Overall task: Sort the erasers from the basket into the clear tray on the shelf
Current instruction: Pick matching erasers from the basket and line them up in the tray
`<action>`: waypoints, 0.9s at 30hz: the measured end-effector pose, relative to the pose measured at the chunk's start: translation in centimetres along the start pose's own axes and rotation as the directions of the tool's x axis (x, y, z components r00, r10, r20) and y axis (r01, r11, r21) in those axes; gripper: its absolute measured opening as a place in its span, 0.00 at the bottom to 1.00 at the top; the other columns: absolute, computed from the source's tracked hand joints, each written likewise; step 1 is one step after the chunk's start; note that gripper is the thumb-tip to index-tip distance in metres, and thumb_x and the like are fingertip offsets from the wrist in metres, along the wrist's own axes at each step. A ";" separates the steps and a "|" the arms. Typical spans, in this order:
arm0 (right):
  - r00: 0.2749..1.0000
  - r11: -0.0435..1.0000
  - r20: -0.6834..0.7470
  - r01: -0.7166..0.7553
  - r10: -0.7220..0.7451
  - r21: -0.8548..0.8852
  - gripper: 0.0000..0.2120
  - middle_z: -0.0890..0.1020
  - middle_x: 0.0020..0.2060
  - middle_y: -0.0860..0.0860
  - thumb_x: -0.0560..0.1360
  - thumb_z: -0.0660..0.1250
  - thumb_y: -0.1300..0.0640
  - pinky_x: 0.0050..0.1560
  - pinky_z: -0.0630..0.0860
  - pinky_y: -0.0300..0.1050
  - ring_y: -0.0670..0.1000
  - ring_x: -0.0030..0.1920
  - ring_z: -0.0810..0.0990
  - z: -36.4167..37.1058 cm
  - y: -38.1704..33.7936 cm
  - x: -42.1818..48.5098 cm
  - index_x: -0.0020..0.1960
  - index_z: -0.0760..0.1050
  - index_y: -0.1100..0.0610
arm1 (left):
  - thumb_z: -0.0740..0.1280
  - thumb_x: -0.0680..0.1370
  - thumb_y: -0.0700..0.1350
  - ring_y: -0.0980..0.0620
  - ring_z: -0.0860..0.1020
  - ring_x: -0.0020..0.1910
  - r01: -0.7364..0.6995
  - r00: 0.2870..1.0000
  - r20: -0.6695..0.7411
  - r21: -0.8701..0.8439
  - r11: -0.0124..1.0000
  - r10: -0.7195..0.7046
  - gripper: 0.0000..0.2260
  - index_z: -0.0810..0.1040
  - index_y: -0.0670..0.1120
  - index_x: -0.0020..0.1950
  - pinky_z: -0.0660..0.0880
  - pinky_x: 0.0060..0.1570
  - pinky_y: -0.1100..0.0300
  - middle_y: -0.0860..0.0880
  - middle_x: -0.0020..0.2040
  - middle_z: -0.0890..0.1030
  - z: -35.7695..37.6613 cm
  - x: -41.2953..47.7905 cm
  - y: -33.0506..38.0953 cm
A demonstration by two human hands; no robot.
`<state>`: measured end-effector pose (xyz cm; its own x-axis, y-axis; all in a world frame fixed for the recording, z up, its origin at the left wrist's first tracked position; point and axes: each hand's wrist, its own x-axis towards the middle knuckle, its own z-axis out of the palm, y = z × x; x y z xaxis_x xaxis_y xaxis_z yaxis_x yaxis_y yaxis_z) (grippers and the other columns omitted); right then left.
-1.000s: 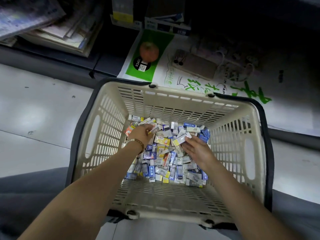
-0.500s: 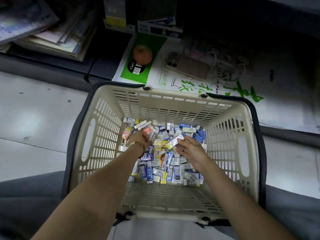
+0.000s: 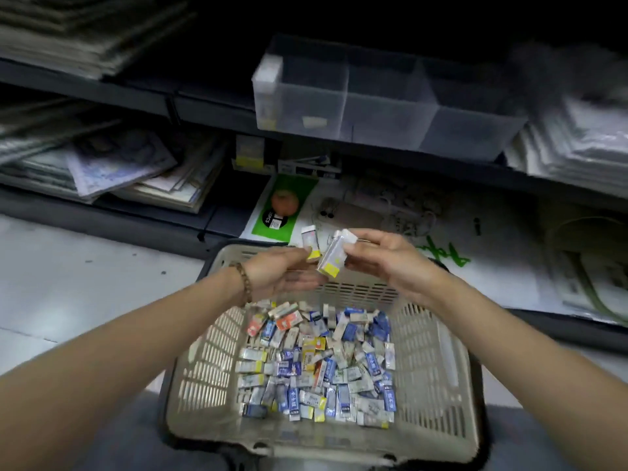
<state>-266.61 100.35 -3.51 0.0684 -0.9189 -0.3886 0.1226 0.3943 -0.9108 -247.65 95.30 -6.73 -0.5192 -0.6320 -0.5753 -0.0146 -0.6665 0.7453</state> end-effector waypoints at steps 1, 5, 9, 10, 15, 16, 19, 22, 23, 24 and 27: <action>1.000 0.999 0.012 0.030 -0.029 -0.023 0.13 0.84 0.45 0.51 0.73 0.67 0.64 0.47 0.79 0.35 0.46 0.42 0.83 0.1 -1.6 -0.8 0.57 0.76 0.59 | 0.61 0.80 0.43 0.48 0.84 0.41 -0.026 1.000 0.006 0.020 0.999 0.026 0.09 0.73 0.38 0.56 0.80 0.35 0.62 0.43 0.43 0.84 0.6 -1.0 1.3; 0.993 0.994 0.055 0.106 -0.104 -0.030 0.15 0.85 0.42 0.50 0.69 0.70 0.59 0.41 0.78 0.33 0.44 0.39 0.83 0.3 -5.3 -4.1 0.55 0.78 0.57 | 0.63 0.78 0.42 0.48 0.84 0.42 -0.116 0.992 0.073 0.134 0.984 0.107 0.14 0.71 0.41 0.63 0.80 0.34 0.64 0.42 0.53 0.82 2.7 -4.9 4.4; 0.981 0.981 -0.009 0.196 -0.196 -0.005 0.14 0.84 0.45 0.56 0.72 0.67 0.62 0.47 0.80 0.37 0.49 0.42 0.82 0.6 -6.6 -5.3 0.58 0.77 0.61 | 0.61 0.78 0.48 0.47 0.84 0.42 -0.186 0.974 0.162 0.153 0.970 0.161 0.10 0.77 0.46 0.55 0.80 0.36 0.64 0.48 0.47 0.85 4.9 -6.6 5.6; 0.975 0.976 -0.039 0.218 -0.219 -0.028 0.14 0.83 0.47 0.59 0.74 0.65 0.63 0.51 0.79 0.41 0.53 0.45 0.82 0.8 -6.8 -5.3 0.59 0.76 0.64 | 0.62 0.77 0.52 0.47 0.84 0.43 -0.204 0.972 0.151 0.167 0.965 0.180 0.13 0.78 0.46 0.54 0.80 0.37 0.63 0.48 0.46 0.85 5.4 -6.8 6.0; 0.944 0.949 -0.118 0.297 -0.309 -0.109 0.13 0.82 0.53 0.62 0.74 0.66 0.65 0.58 0.78 0.51 0.59 0.54 0.81 1.0 -7.8 -5.3 0.58 0.76 0.62 | 0.68 0.74 0.50 0.52 0.84 0.42 -0.370 0.928 0.192 0.386 0.845 0.319 0.11 0.79 0.50 0.55 0.79 0.39 0.65 0.53 0.45 0.84 6.0 -7.1 8.0; 0.937 0.941 -0.123 0.312 -0.327 -0.128 0.13 0.82 0.53 0.60 0.74 0.67 0.64 0.57 0.79 0.49 0.57 0.53 0.82 1.0 -7.8 -5.3 0.58 0.77 0.60 | 0.68 0.74 0.46 0.53 0.83 0.41 -0.389 0.921 0.202 0.415 0.823 0.333 0.10 0.78 0.50 0.55 0.78 0.39 0.66 0.53 0.44 0.84 5.9 -7.1 8.2; 0.918 0.931 -0.163 0.345 -0.361 -0.120 0.13 0.83 0.52 0.58 0.73 0.69 0.65 0.49 0.81 0.41 0.51 0.48 0.84 1.1 -7.7 -5.1 0.57 0.78 0.59 | 0.67 0.75 0.40 0.56 0.82 0.39 -0.421 0.907 0.230 0.452 0.786 0.354 0.11 0.77 0.46 0.58 0.78 0.40 0.66 0.52 0.42 0.82 6.1 -6.8 8.6; 0.923 0.938 -0.165 0.341 -0.346 -0.063 0.15 0.82 0.52 0.56 0.72 0.69 0.65 0.43 0.79 0.35 0.47 0.46 0.84 1.1 -7.8 -5.0 0.59 0.76 0.58 | 0.66 0.77 0.40 0.56 0.80 0.42 -0.422 0.905 0.269 0.470 0.776 0.330 0.11 0.77 0.43 0.59 0.78 0.45 0.64 0.51 0.43 0.81 6.1 -6.7 9.0; 0.933 0.944 -0.143 0.328 -0.330 -0.043 0.17 0.82 0.53 0.55 0.73 0.68 0.65 0.44 0.79 0.35 0.47 0.48 0.84 1.1 -7.9 -5.0 0.61 0.75 0.57 | 0.66 0.77 0.41 0.57 0.80 0.43 -0.428 0.902 0.288 0.487 0.761 0.323 0.11 0.78 0.44 0.59 0.77 0.46 0.65 0.52 0.44 0.81 6.0 -6.7 9.2; 0.943 0.949 -0.112 0.313 -0.314 -0.027 0.18 0.82 0.54 0.54 0.73 0.68 0.65 0.46 0.80 0.37 0.49 0.51 0.84 1.1 -8.1 -5.0 0.62 0.74 0.56 | 0.66 0.77 0.42 0.57 0.80 0.44 -0.437 0.897 0.304 0.504 0.745 0.320 0.11 0.77 0.45 0.59 0.77 0.46 0.65 0.51 0.46 0.82 5.8 -6.7 9.5; 0.954 0.955 -0.040 0.298 -0.298 -0.006 0.19 0.82 0.55 0.55 0.73 0.68 0.64 0.52 0.80 0.41 0.53 0.54 0.82 1.2 -9.0 -4.9 0.64 0.74 0.56 | 0.67 0.75 0.43 0.57 0.81 0.42 -0.450 0.891 0.295 0.479 0.753 0.345 0.15 0.73 0.44 0.61 0.76 0.43 0.66 0.49 0.47 0.83 5.4 -6.7 10.3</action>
<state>-266.88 101.34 6.75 -0.0110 -0.9944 -0.1052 0.1311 0.1029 -0.9860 -248.89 94.83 6.58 -0.7198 -0.6764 -0.1562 -0.1868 -0.0280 0.9820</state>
